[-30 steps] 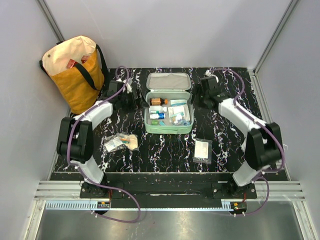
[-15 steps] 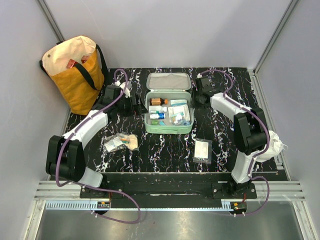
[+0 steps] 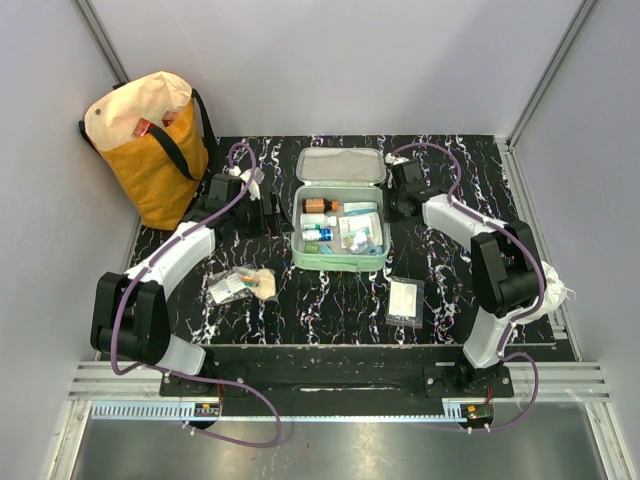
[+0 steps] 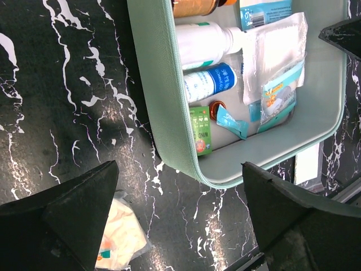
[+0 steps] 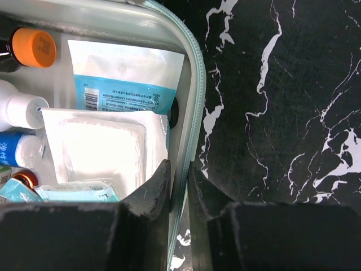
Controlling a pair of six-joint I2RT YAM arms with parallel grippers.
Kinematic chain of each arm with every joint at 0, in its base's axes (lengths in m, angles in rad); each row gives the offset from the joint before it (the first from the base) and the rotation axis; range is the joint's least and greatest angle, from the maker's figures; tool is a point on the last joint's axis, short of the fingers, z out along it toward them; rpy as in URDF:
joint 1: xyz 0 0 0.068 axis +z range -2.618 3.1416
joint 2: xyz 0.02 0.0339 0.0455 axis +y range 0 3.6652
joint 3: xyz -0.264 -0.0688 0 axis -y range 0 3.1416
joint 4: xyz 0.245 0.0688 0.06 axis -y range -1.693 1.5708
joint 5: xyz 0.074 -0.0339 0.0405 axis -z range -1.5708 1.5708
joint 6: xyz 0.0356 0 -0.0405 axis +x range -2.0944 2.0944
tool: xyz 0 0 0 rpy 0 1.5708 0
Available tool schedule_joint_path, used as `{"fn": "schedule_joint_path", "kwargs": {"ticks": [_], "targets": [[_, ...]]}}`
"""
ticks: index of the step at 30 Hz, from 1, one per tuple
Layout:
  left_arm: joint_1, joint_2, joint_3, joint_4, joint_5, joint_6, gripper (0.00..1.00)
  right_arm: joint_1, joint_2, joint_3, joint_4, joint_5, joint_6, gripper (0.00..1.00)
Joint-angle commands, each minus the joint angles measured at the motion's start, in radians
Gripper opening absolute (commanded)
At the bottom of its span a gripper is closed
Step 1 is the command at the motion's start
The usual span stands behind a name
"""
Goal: Organize the medicine kit
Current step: Move the medicine box to the center of the board.
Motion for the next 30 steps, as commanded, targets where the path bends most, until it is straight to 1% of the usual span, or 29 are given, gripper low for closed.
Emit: {"fn": "schedule_joint_path", "kwargs": {"ticks": [1, 13, 17, 20, 22, 23, 24, 26, 29, 30], "targets": [[0.002, -0.026, 0.025, 0.001, -0.02, 0.022, 0.96, 0.007, -0.075, -0.059, -0.039, -0.047, -0.083, 0.21], [0.002, -0.049, 0.039, -0.017, -0.031, 0.027, 0.95, 0.113, -0.218, -0.226, -0.004, -0.087, -0.061, 0.22], [0.0, -0.058, 0.045, -0.026, -0.036, 0.033, 0.96, 0.126, -0.236, -0.249, -0.033, -0.068, -0.049, 0.21], [0.0, -0.063, 0.042, -0.028, -0.034, 0.032, 0.96, 0.129, -0.259, -0.275, -0.033, -0.062, -0.032, 0.23], [0.0, -0.064, 0.036, -0.026, -0.036, 0.027, 0.96, 0.129, -0.267, -0.276, -0.03, -0.061, 0.006, 0.3], [0.0, -0.064, 0.034, -0.025, -0.033, 0.025, 0.96, 0.127, -0.272, -0.275, -0.03, -0.05, 0.029, 0.4], [0.002, -0.063, 0.033, -0.022, -0.031, 0.024, 0.96, 0.129, -0.275, -0.269, -0.033, -0.033, 0.055, 0.45], [0.0, -0.066, 0.031, -0.023, -0.031, 0.025, 0.95, 0.129, -0.293, -0.247, -0.047, 0.011, 0.096, 0.52], [0.002, -0.072, 0.022, -0.025, -0.037, 0.025, 0.95, 0.129, -0.319, -0.195, -0.071, -0.007, 0.139, 0.57], [0.0, -0.075, 0.017, -0.025, -0.036, 0.025, 0.96, 0.129, -0.327, -0.178, -0.071, -0.012, 0.156, 0.61]]}}
